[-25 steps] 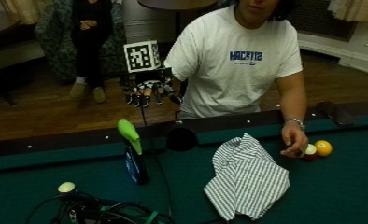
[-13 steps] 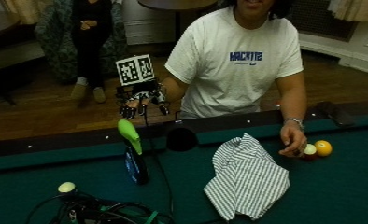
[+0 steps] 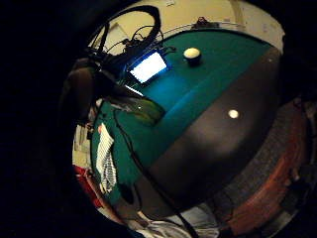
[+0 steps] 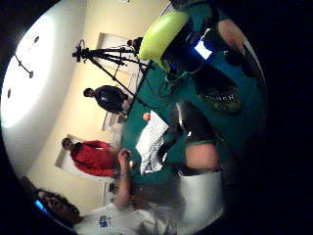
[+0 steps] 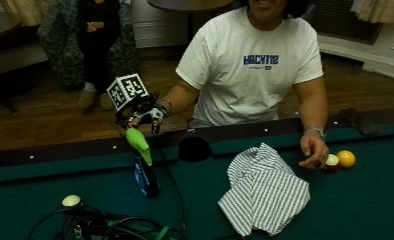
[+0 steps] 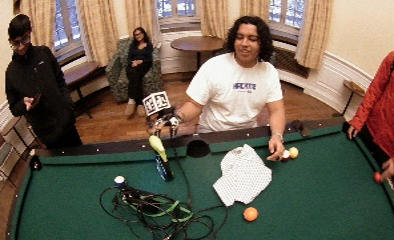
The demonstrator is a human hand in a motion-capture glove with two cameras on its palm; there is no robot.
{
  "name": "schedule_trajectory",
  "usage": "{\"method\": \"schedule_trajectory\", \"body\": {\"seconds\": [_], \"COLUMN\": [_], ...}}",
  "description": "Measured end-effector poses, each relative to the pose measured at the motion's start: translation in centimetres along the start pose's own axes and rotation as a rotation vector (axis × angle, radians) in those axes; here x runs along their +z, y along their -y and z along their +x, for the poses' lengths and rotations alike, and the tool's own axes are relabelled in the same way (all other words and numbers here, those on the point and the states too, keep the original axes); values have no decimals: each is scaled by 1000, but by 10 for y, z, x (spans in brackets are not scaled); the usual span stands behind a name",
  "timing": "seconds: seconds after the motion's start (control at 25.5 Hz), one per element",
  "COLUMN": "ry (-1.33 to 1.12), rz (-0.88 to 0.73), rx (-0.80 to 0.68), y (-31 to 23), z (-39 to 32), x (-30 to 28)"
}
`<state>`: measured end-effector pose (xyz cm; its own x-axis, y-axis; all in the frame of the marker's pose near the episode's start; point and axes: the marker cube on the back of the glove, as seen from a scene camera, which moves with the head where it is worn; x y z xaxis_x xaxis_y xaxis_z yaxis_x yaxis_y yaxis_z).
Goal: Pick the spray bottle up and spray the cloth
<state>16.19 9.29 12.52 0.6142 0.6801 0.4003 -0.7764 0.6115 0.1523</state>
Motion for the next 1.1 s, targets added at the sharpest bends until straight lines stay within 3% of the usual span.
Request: {"method": "schedule_trajectory", "body": {"seconds": [0.27,0.63,0.9,1.1], "ry": [210,335,367,375], "rz": [42,131,60,-91], "rx": [73,99,76,42], "y": [48,64,61,67], "z": [-22,-16,-16,-16], "x": [26,30,35,46]}}
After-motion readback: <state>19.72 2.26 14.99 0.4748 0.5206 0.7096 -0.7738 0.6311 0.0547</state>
